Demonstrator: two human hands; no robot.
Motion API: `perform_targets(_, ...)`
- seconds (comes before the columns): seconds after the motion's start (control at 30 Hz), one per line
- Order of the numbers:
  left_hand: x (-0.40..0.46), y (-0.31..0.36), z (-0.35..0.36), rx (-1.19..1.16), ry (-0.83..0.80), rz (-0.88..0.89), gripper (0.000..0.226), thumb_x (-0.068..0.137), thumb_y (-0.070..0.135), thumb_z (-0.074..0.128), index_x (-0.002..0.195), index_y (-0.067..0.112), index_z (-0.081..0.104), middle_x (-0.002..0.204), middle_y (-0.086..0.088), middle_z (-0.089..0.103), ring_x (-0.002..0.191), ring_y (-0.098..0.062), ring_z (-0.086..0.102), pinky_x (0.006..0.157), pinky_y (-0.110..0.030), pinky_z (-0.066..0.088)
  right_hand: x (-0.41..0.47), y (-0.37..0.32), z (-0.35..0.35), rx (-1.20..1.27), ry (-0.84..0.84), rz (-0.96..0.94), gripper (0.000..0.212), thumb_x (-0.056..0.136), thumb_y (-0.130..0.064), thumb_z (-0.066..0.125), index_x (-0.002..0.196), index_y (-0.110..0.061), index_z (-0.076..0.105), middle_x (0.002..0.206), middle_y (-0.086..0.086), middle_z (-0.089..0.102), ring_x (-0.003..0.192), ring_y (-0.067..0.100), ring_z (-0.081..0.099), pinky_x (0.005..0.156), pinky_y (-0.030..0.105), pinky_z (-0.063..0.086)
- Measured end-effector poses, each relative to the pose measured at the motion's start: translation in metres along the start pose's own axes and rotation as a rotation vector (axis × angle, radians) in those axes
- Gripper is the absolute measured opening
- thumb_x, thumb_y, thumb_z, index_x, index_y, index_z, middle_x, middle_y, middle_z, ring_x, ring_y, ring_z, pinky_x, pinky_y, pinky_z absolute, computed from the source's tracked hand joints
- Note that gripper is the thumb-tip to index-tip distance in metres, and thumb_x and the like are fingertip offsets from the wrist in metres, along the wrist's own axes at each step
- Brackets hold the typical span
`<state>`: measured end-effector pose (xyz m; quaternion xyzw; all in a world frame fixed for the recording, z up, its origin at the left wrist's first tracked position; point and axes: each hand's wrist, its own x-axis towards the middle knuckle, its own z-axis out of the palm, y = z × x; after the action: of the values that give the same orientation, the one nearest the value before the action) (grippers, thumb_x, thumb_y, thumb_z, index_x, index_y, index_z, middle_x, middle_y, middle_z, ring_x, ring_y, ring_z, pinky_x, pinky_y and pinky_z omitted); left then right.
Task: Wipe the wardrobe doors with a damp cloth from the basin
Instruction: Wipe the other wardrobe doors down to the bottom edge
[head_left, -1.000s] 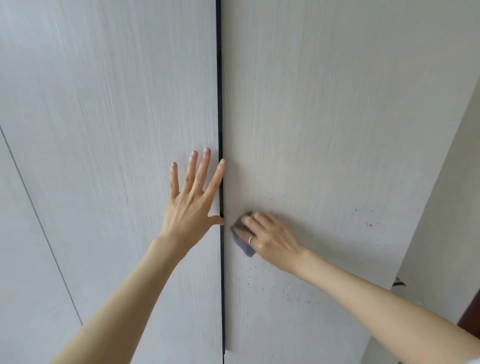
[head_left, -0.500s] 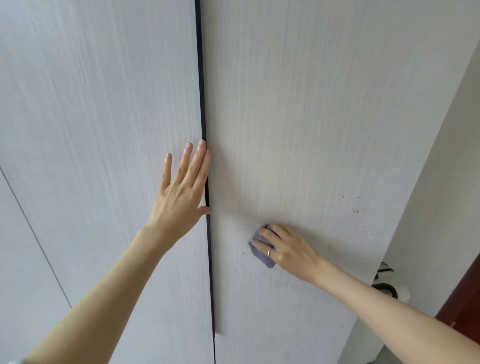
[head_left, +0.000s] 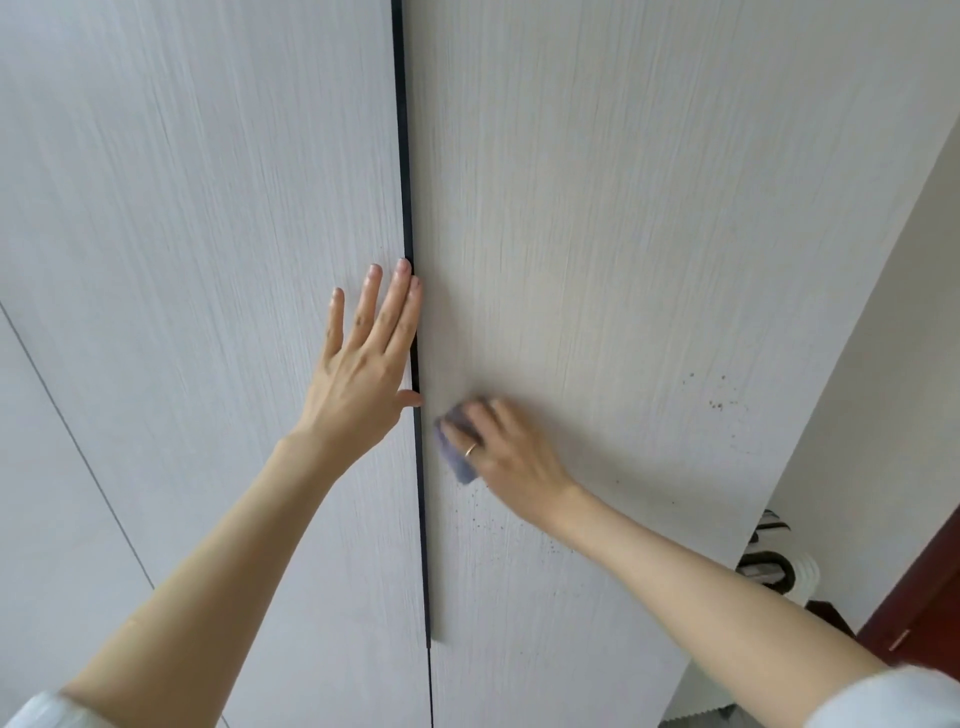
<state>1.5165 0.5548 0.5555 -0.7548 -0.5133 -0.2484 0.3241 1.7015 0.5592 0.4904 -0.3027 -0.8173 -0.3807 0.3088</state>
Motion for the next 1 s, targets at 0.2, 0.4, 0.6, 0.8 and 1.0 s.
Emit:
perform_targets(0.2, -0.001, 0.000, -0.001, -0.005, 0.014, -0.001, 0.116, 0.063, 0.023, 0.086, 0.148, 0.002, 0.009, 0.154, -0.010, -0.001, 0.142, -0.034, -0.001, 0.114, -0.055, 0.008, 0.008, -0.008, 0.001, -0.028, -0.072, -0.095, 0.032, 0.081, -0.007, 0.043, 0.088, -0.013, 0.073, 0.082, 0.002, 0.067, 0.069, 0.020, 0.061, 0.061, 0.027, 0.049)
perform_targets(0.4, -0.008, 0.006, 0.004, -0.038, 0.004, -0.035, 0.106, 0.071, 0.014, 0.080, 0.147, 0.002, 0.007, 0.154, -0.011, -0.001, 0.142, -0.033, -0.002, 0.115, -0.055, 0.009, 0.048, 0.013, -0.016, 0.109, 0.167, 0.263, 0.038, 0.077, 0.006, 0.047, 0.110, 0.003, 0.066, 0.091, 0.019, 0.064, 0.075, 0.034, 0.061, 0.059, 0.034, 0.049)
perform_targets(0.6, -0.014, 0.012, 0.007, -0.069, -0.024, -0.078, 0.093, 0.081, 0.009, 0.070, 0.148, 0.002, 0.005, 0.154, -0.007, -0.009, 0.141, -0.027, -0.011, 0.113, -0.051, -0.002, -0.051, -0.009, 0.008, -0.058, -0.165, -0.136, 0.024, 0.086, -0.004, 0.050, 0.086, -0.013, 0.073, 0.084, 0.002, 0.068, 0.072, 0.019, 0.062, 0.064, 0.026, 0.049)
perform_targets(0.8, -0.016, 0.017, 0.013, -0.090, -0.005, -0.117, 0.096, 0.079, 0.002, 0.069, 0.148, 0.001, 0.003, 0.154, -0.007, -0.011, 0.142, -0.026, -0.013, 0.114, -0.054, 0.000, -0.044, 0.056, -0.028, -0.010, 0.054, 0.204, 0.036, 0.073, 0.004, 0.064, 0.108, -0.005, 0.069, 0.102, 0.016, 0.060, 0.087, 0.030, 0.054, 0.069, 0.034, 0.050)
perform_targets(1.0, -0.016, 0.021, 0.015, -0.136, -0.039, -0.147, 0.101, 0.078, 0.000, 0.067, 0.148, 0.004, -0.006, 0.152, -0.004, -0.019, 0.140, -0.024, -0.020, 0.114, -0.051, -0.004, -0.084, 0.073, -0.033, -0.076, 0.063, 0.177, 0.032, 0.084, 0.001, 0.048, 0.108, -0.002, 0.070, 0.110, 0.013, 0.046, 0.091, 0.030, 0.044, 0.071, 0.038, 0.051)
